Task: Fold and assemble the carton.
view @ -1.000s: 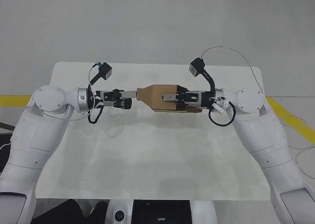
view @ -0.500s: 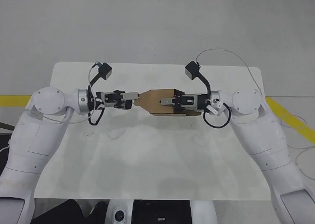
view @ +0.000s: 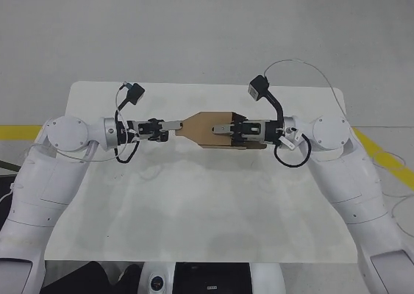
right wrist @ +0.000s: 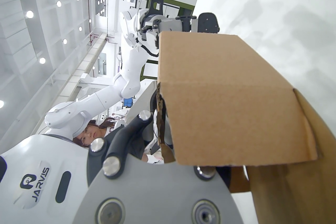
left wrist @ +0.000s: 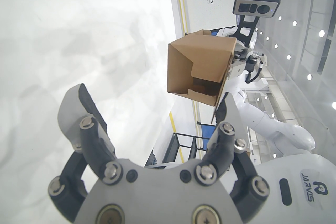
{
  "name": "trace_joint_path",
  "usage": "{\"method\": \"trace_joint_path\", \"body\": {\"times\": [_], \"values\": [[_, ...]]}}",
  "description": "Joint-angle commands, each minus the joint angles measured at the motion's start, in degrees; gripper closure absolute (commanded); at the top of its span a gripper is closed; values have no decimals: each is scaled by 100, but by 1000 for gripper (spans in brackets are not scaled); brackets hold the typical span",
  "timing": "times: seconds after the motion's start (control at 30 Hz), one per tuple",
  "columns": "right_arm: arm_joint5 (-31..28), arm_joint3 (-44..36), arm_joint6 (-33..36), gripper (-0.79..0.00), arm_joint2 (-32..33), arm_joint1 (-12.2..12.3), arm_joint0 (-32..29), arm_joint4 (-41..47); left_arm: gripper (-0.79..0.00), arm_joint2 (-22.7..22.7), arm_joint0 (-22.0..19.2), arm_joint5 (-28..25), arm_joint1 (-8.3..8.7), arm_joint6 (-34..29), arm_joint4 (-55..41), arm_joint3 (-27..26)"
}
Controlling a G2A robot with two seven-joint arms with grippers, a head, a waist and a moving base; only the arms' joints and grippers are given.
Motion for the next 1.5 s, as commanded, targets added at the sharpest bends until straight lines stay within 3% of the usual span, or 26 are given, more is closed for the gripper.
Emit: {"method": "trace_joint_path", "body": {"times": [0.0, 0.7, 1.47], "values": [[-12, -17, 5, 0, 10, 2, 7, 40, -785, 19, 5, -8, -1, -14, 9, -6], [-405, 153, 145, 0, -251, -104, 135, 811, -785, 341, -99, -38, -70, -186, -205, -35], [-747, 528, 350, 0, -576, -264, 259, 1461, -785, 374, -69, -81, -93, -332, -631, -14]]}}
